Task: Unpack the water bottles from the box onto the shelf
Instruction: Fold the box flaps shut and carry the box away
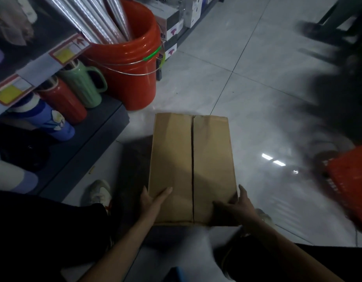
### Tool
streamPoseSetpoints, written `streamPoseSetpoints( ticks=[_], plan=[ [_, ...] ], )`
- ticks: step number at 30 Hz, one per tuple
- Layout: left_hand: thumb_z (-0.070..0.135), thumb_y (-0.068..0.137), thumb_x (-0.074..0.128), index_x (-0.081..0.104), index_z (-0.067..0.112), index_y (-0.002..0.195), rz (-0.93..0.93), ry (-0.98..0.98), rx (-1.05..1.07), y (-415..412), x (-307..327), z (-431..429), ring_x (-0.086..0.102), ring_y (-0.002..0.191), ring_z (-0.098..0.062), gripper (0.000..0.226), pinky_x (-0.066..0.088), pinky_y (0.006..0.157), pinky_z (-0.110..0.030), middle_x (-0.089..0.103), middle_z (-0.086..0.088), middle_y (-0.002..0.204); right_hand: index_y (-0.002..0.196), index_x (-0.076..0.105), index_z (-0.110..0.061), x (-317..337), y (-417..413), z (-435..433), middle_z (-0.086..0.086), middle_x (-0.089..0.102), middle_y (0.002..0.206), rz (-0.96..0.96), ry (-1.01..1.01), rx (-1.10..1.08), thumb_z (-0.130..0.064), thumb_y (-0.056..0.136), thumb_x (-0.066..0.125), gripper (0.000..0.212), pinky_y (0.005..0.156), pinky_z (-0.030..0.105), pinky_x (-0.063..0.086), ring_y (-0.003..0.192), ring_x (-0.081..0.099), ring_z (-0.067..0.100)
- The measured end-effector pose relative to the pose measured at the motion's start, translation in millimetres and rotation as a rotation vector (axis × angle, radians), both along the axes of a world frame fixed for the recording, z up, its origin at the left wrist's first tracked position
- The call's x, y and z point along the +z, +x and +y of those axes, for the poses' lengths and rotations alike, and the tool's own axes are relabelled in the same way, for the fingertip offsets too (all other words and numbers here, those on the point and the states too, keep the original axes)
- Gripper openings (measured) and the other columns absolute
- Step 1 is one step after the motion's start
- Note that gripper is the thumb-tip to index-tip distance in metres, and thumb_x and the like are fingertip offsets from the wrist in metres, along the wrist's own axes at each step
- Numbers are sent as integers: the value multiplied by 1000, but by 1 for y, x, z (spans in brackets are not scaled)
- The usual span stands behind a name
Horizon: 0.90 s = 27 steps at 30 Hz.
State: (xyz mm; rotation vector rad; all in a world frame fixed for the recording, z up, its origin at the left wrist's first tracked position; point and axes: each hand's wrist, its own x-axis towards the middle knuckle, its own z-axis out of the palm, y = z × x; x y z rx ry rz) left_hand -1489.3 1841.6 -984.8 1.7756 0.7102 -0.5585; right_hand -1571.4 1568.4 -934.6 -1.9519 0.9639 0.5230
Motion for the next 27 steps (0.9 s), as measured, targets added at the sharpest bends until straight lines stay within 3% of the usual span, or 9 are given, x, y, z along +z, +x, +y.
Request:
streamPoseSetpoints(
  ticks=[2, 4, 6, 10, 12, 14, 18, 24, 27],
  plan=[
    [40, 61, 97, 61, 3, 127, -16, 29, 42, -1, 2, 1, 66, 112, -28, 84, 47, 87, -30, 67, -7, 110, 135, 49, -33, -23, -2, -10, 9, 66, 133, -18, 145, -103, -54, 42, 101, 110, 96, 49, 57, 111, 68, 30],
    [60, 46, 96, 66, 5, 123, -37, 79, 58, 2, 1, 2, 67, 109, -26, 99, 53, 92, -38, 71, -4, 113, 127, 56, -25, -32, -2, -12, 6, 71, 120, -51, 240, -152, -50, 43, 102, 98, 91, 47, 60, 105, 70, 24],
    [65, 41, 93, 65, 8, 125, -33, 87, 35, 3, 0, 2, 67, 111, -28, 106, 54, 98, -44, 71, -8, 118, 125, 59, -24, -17, 7, -1, 1, 72, 116, -35, 276, -183, -49, 50, 100, 90, 87, 38, 62, 102, 71, 17],
    [70, 36, 91, 63, 15, 129, -25, 86, 35, 6, 0, 1, 66, 110, -22, 112, 54, 100, -45, 70, -1, 118, 120, 62, -19, -12, 19, -2, 2, 75, 106, -1, 427, -246, -33, 62, 97, 69, 58, 10, 54, 75, 72, -3],
    [71, 37, 91, 65, 19, 124, -9, 96, 32, 8, -2, 1, 70, 104, -16, 104, 58, 93, -42, 73, 3, 113, 123, 62, -12, -19, 20, -1, 6, 77, 106, 22, 463, -311, -28, 59, 99, 76, 59, 14, 56, 77, 75, 4],
    [67, 43, 92, 67, 21, 123, 7, 100, 11, 9, -7, 2, 71, 101, -9, 96, 59, 86, -32, 74, 7, 111, 118, 63, -11, -24, 20, 1, 0, 79, 94, 13, 425, -378, -8, 69, 92, 57, 64, 18, 58, 80, 76, 9],
    [57, 48, 91, 69, 27, 112, 46, 150, 2, 13, -2, -3, 72, 93, -2, 74, 57, 76, -17, 75, 11, 105, 124, 61, -15, -28, 23, 5, 6, 77, 106, 64, 419, -453, -9, 69, 92, 64, 85, 45, 62, 97, 75, 26],
    [61, 48, 90, 65, 24, 113, 205, 221, -53, 29, 26, -11, 70, 96, -14, 78, 51, 81, -28, 69, 11, 101, 128, 58, -12, -2, 39, 3, 7, 76, 112, 84, 495, -467, -2, 73, 87, 63, 78, 31, 62, 101, 74, 24],
    [41, 71, 91, 63, 16, 123, 313, 225, -145, 51, 70, -20, 62, 103, -19, 65, 42, 84, -25, 62, 4, 105, 127, 57, -14, 38, 50, 1, 3, 75, 112, 109, 526, -492, -4, 74, 87, 62, 71, 23, 60, 98, 74, 17]
  ],
)
